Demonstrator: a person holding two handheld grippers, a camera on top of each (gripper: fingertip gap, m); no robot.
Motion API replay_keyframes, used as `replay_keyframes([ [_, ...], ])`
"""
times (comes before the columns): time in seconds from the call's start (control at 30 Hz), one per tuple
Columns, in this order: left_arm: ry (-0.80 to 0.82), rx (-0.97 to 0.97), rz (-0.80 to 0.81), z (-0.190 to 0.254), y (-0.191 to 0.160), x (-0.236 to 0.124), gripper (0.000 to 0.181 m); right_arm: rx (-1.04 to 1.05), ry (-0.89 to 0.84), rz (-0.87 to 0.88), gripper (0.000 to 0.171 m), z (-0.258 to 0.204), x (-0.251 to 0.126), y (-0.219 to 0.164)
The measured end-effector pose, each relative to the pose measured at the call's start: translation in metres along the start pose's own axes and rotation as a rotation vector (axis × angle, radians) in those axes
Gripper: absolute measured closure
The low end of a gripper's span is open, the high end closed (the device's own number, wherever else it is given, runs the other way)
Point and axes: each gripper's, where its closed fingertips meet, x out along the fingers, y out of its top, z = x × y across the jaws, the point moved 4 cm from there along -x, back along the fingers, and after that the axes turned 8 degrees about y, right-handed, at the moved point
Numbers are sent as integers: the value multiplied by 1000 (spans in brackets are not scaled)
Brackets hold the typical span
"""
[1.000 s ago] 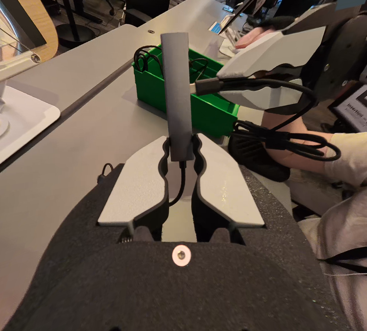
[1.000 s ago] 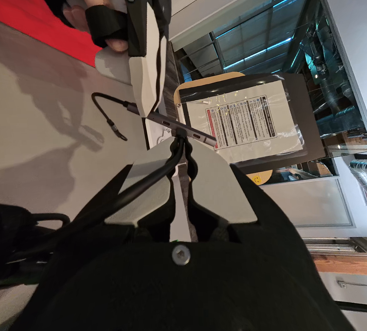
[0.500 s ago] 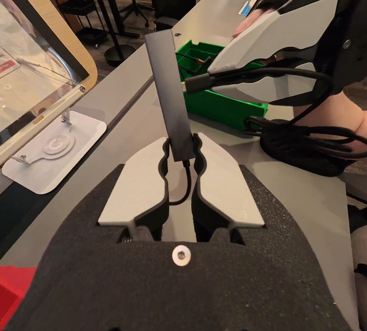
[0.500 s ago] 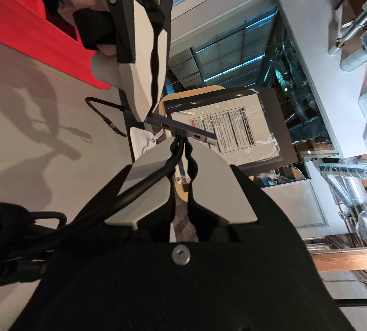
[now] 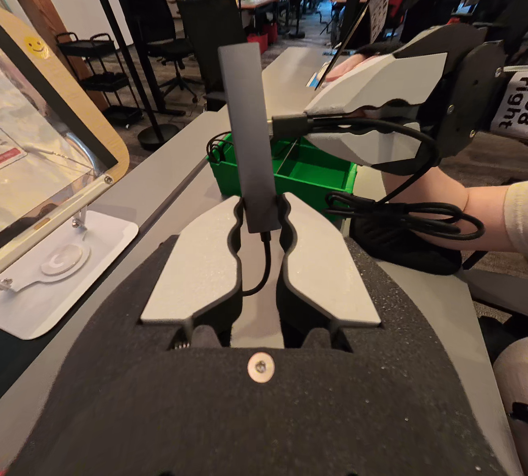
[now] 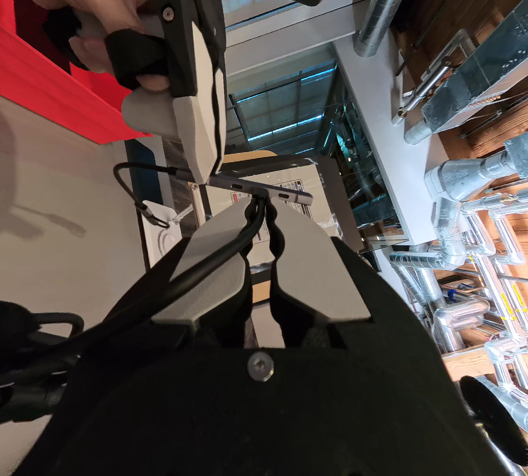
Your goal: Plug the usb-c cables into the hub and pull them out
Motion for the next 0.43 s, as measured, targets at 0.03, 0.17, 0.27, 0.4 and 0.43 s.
replay_keyframes([
  [0.03, -7, -1, 22, 1, 1, 2, 158, -6, 3, -3, 165, 0, -1, 0],
  [0.17, 38, 5, 116, 0, 1, 13, 148, -46, 40, 3, 164, -9, 3, 4],
  [0.27, 45, 18, 89, -1, -4, 17, 154, -90, 54, -18, 165, -14, 7, 2],
  [0.4, 55, 85, 84, 1, -5, 16, 153, -97, 62, 25, 164, -15, 5, 3],
  [0.43, 74, 129, 89, 2, -5, 15, 153, -81, 69, 42, 164, -15, 4, 4],
])
